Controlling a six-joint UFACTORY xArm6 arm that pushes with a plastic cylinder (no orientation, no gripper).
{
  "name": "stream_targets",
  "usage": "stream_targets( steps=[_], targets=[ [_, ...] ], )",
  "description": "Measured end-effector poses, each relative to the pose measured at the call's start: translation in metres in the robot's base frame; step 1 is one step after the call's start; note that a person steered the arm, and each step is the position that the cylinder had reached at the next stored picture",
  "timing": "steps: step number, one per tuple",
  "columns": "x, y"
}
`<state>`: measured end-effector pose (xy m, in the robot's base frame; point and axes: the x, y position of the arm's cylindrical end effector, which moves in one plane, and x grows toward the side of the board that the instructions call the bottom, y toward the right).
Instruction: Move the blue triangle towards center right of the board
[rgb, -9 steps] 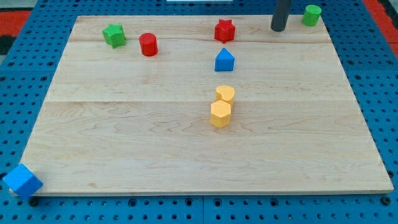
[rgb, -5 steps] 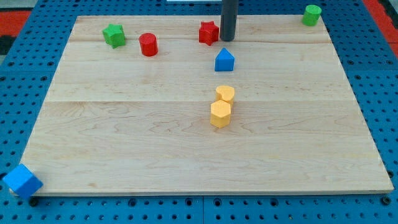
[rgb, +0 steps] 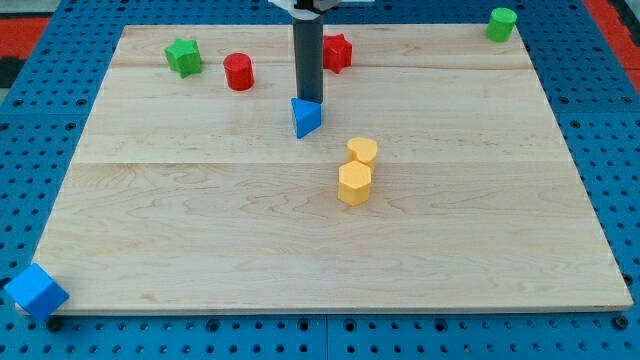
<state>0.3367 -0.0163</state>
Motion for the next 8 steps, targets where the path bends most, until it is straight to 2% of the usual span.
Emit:
stream_targets(
  steps=[1,4,8],
  targets=[
    [-0.002,-0.007],
    [0.106,-0.033],
    [0.098,0.019]
  ],
)
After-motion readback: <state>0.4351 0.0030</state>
